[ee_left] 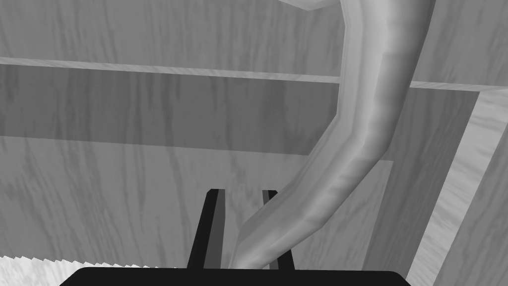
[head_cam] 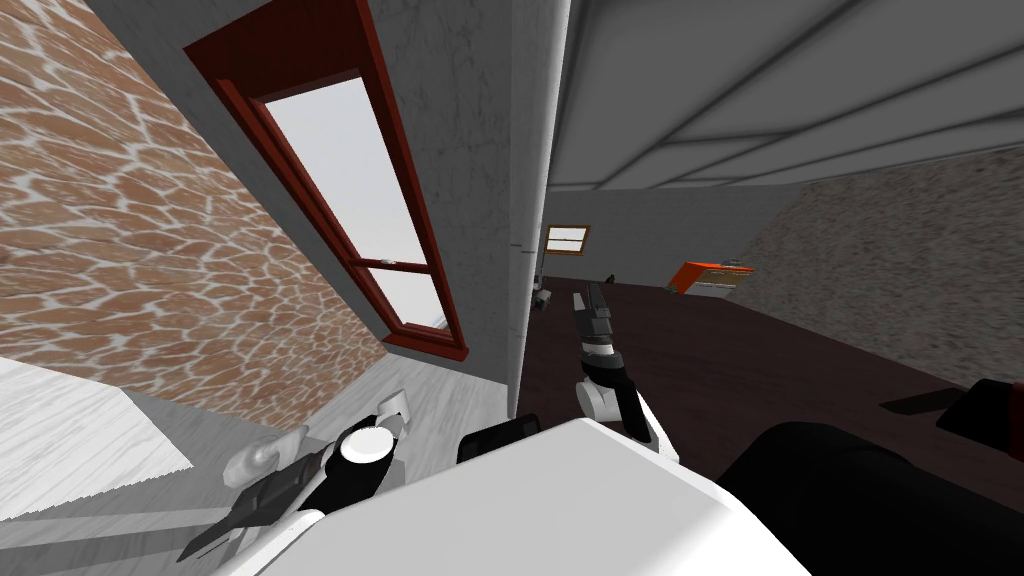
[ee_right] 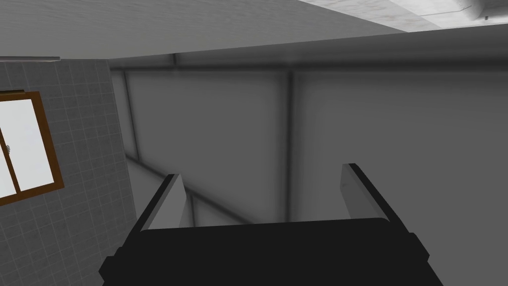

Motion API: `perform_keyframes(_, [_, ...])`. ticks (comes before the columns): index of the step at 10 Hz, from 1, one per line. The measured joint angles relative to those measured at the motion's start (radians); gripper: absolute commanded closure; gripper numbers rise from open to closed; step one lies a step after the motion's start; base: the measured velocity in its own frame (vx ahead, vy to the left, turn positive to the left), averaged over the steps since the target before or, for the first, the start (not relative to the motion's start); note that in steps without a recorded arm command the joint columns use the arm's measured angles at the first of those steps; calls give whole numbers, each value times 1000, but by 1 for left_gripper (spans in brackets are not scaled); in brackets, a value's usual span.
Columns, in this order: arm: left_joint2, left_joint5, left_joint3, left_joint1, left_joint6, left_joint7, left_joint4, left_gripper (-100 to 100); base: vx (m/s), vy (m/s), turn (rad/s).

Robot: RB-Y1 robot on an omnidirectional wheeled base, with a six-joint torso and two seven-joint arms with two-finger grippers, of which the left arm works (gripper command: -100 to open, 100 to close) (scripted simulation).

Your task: Push the door open

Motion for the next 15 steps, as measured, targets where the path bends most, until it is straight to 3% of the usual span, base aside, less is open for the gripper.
perform_keyframes(5, [-7, 0, 0, 3, 6, -9, -19, 100, 0, 0, 0])
perform_keyframes(9, [7, 12, 14, -4, -1, -10, -4, 100, 0, 0, 0])
perform_keyframes(12, [3, 13, 16, -2, 2, -16, -16, 100, 0, 0, 0])
perform_keyframes(15, [13, 14, 16, -4, -3, -8, 3, 100, 0, 0, 0])
